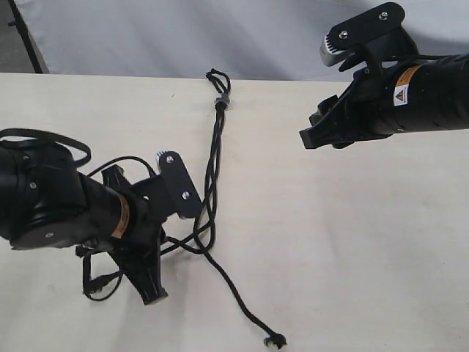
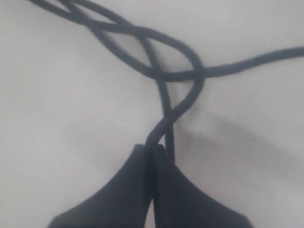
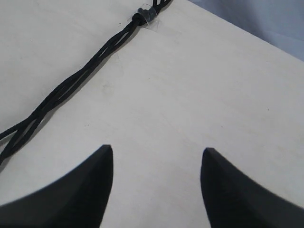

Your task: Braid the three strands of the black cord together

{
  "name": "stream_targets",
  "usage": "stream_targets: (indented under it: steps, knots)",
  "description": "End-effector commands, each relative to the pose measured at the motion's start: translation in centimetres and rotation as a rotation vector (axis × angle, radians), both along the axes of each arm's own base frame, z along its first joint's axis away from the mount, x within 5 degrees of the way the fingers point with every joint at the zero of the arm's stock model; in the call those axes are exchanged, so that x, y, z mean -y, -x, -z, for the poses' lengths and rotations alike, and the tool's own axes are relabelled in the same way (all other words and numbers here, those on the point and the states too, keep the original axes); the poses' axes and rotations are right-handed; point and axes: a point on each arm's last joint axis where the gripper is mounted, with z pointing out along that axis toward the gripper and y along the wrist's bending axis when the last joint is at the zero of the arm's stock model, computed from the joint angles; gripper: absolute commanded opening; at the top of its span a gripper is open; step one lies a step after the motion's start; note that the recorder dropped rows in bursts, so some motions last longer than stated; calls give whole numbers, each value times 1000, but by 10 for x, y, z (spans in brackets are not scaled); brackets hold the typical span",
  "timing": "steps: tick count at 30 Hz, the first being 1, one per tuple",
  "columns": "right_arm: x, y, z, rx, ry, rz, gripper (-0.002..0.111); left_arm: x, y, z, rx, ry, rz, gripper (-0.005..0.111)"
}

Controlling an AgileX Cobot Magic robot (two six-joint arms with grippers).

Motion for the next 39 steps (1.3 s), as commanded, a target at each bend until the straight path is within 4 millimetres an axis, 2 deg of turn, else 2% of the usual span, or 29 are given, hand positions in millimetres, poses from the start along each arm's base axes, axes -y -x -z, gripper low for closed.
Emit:
stream_targets:
  steps: [1, 3, 5, 9, 12, 14, 17, 20, 24, 29, 34, 39]
  knots:
    - [1, 1, -2, 4, -17, 12, 53, -14, -18, 10, 19, 46, -55, 0]
    - [1, 1, -2, 3, -19, 13, 53, -16, -22, 16, 22, 54, -56, 0]
    - [1, 1, -2, 3, -19, 13, 53, -15, -24, 27, 21, 11, 7, 0]
    - [1, 1, -2, 3, -19, 13, 53, -14, -25, 48, -34, -16, 15, 0]
    - [1, 1, -2, 3, -19, 13, 53, -14, -21, 55, -93, -10, -64, 0]
    - [1, 1, -3, 7, -21, 12, 53, -10, -12, 57, -163, -11, -138, 0]
    - [1, 1, -3, 13, -23, 11, 53, 12, 18, 61, -283, -70, -139, 0]
    - [1, 1, -3, 13, -23, 11, 53, 41, 48, 61, -297, -103, -10, 0]
    - [1, 1, -3, 13, -23, 11, 53, 63, 61, 51, -265, -82, 82, 0]
    - [1, 1, -3, 11, -23, 12, 53, 69, 52, 30, -211, -16, 77, 0]
    - [1, 1, -3, 9, -22, 12, 53, 54, 37, 17, -191, 30, -19, 0]
    - [1, 1, -3, 9, -22, 12, 53, 34, 26, 19, -222, -7, -109, 0]
